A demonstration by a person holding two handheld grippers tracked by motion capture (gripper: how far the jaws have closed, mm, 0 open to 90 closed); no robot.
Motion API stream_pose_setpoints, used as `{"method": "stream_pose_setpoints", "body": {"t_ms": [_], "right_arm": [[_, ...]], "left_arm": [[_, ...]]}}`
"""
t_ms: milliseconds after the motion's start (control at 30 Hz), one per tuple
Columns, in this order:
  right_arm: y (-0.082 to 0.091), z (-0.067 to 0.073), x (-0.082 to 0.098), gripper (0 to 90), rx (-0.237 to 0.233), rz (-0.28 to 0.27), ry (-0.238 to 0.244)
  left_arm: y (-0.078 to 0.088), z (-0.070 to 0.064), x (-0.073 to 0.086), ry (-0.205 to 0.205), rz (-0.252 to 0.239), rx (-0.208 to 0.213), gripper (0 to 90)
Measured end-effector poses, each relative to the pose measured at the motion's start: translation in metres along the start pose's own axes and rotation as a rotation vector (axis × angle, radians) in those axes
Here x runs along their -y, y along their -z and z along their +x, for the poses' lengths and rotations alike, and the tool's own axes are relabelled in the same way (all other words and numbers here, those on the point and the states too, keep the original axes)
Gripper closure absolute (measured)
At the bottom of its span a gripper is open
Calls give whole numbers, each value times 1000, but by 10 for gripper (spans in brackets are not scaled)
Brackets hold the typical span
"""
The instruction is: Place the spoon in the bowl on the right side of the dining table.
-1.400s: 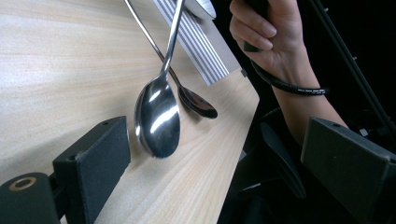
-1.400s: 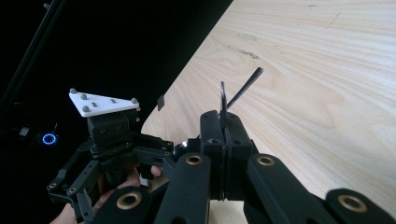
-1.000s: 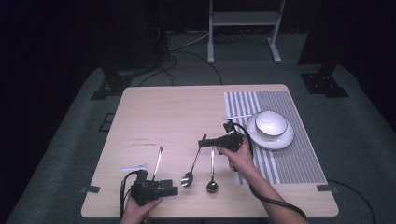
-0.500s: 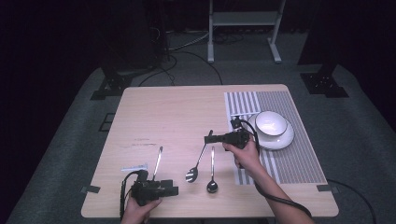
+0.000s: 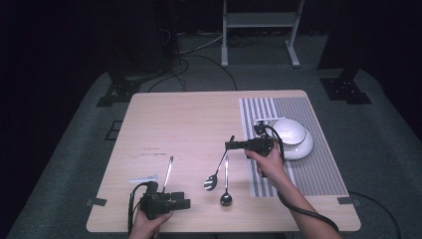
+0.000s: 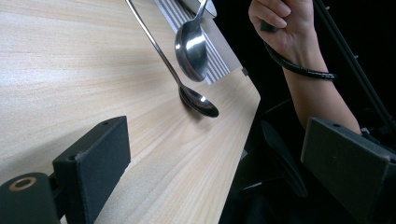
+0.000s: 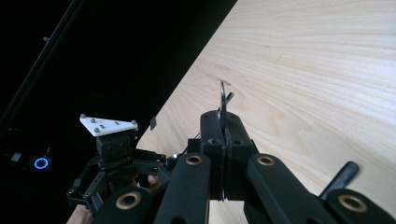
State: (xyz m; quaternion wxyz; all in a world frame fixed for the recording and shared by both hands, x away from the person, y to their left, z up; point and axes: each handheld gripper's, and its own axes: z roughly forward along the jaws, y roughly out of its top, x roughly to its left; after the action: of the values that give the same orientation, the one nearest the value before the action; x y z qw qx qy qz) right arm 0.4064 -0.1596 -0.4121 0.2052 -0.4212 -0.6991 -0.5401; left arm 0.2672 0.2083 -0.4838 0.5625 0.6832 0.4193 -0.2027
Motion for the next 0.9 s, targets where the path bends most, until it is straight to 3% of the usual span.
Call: {"method": "stream_pose_setpoints", "body": {"t_ms": [900], "right_arm": [[39, -9, -5, 890, 49, -58, -17]], "left_arm": [[0, -1, 0, -6, 0, 2, 69]]}}
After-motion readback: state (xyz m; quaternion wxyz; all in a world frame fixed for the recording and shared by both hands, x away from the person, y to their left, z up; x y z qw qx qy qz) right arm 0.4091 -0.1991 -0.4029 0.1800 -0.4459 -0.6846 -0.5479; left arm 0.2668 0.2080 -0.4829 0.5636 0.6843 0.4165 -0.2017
